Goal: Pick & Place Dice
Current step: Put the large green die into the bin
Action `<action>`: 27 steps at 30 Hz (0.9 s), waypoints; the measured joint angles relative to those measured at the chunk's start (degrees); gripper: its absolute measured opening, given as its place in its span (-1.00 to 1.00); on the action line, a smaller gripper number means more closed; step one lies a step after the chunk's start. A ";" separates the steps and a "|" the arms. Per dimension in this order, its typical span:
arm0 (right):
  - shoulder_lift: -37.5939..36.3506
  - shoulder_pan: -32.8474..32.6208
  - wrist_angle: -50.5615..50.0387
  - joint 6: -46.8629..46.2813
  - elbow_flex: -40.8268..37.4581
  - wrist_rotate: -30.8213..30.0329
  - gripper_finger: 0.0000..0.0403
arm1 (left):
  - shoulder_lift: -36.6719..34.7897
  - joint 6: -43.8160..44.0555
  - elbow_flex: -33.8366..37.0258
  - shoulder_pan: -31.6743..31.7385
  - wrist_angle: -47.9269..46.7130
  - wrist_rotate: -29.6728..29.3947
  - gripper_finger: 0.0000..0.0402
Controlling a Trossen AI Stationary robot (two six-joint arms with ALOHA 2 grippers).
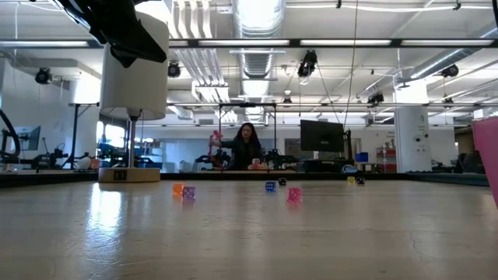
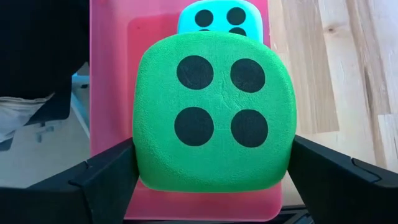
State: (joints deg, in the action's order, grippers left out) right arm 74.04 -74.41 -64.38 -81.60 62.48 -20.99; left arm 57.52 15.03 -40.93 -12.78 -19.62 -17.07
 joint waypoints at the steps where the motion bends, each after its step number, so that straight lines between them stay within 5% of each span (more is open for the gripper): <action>1: 0.00 0.00 0.00 0.13 0.00 0.00 0.83 | 0.00 0.00 0.00 -0.01 0.00 0.00 -0.82; 19: 0.00 -0.30 -0.12 -2.03 0.54 -0.60 0.84 | 0.00 0.00 0.00 -0.01 0.00 0.01 -0.82; 27: 0.04 -0.37 -0.13 0.52 1.55 -0.11 0.64 | 0.00 0.00 0.00 -0.01 0.00 0.01 -0.82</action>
State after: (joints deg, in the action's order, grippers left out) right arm 74.08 -74.78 -64.51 -81.08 64.03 -21.10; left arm 57.52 15.03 -40.93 -12.79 -19.62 -17.06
